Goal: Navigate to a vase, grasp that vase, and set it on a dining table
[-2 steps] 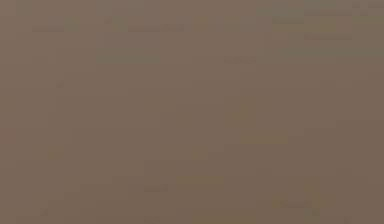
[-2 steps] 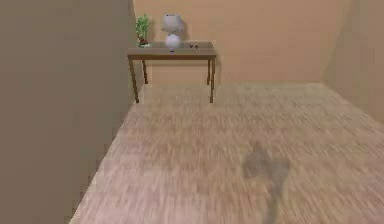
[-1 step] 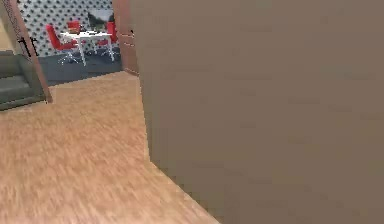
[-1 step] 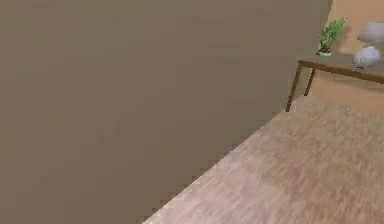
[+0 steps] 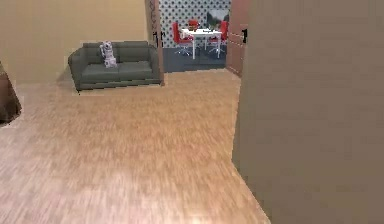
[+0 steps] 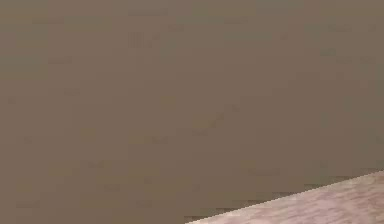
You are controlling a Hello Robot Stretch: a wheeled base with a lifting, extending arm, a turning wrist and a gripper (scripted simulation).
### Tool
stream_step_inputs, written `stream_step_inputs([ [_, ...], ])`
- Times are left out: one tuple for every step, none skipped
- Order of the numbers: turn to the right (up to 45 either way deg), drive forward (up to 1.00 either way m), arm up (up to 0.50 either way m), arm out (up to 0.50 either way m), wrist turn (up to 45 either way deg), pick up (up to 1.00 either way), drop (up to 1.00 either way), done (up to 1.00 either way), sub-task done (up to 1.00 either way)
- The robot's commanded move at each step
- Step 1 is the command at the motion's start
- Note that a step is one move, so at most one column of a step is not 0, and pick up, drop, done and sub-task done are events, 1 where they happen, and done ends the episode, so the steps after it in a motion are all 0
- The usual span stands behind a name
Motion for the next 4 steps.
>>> stream_step_inputs([
  [-3.0,0.0,0.0,0.0,0.0,0.0,0.0,0.0,0.0],
  [0.0,1.0,0.0,0.0,0.0,0.0,0.0,0.0,0.0],
  [0.0,0.65,0.0,0.0,0.0,0.0,0.0,0.0,0.0],
  [9.0,0.0,0.0,0.0,0.0,0.0,0.0,0.0,0.0],
])
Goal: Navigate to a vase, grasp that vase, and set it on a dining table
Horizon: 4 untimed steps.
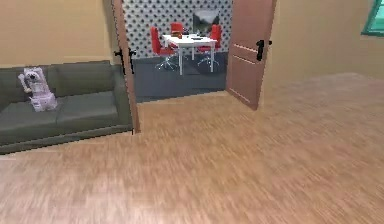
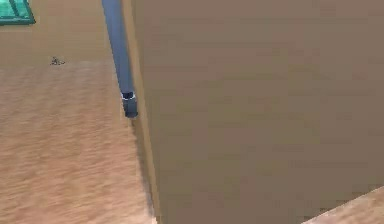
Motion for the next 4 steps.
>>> stream_step_inputs([
  [0.0,1.0,0.0,0.0,0.0,0.0,0.0,0.0,0.0],
  [3.0,0.0,0.0,0.0,0.0,0.0,0.0,0.0,0.0],
  [0.0,1.0,0.0,0.0,0.0,0.0,0.0,0.0,0.0],
  [0.0,0.2,0.0,0.0,0.0,0.0,0.0,0.0,0.0],
])
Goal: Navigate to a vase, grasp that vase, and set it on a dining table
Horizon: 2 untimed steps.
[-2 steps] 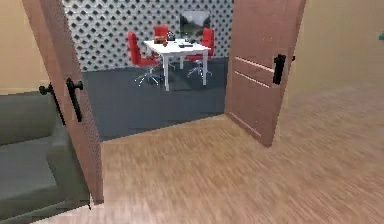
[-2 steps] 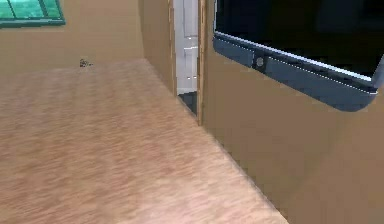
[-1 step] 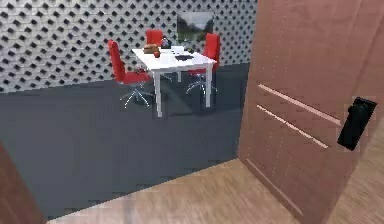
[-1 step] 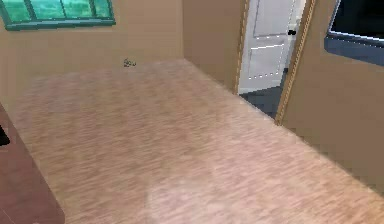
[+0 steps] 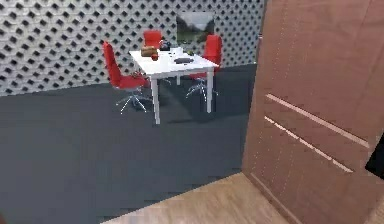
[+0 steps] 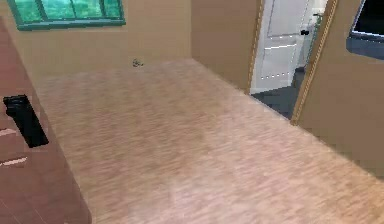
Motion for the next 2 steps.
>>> stream_step_inputs([
  [-21.0,0.0,0.0,0.0,0.0,0.0,0.0,0.0,0.0],
  [0.0,0.65,0.0,0.0,0.0,0.0,0.0,0.0,0.0],
])
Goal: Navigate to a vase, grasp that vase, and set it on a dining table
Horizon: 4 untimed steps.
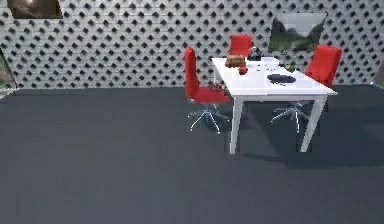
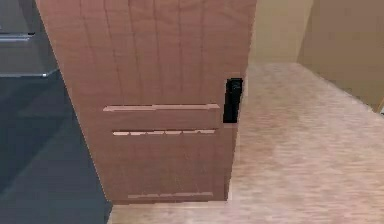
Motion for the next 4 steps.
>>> stream_step_inputs([
  [-21.0,0.0,0.0,0.0,0.0,0.0,0.0,0.0,0.0],
  [0.0,1.0,0.0,0.0,0.0,0.0,0.0,0.0,0.0],
  [-3.0,0.0,0.0,0.0,0.0,0.0,0.0,0.0,0.0],
  [0.0,0.3,0.0,0.0,0.0,0.0,0.0,0.0,0.0],
])
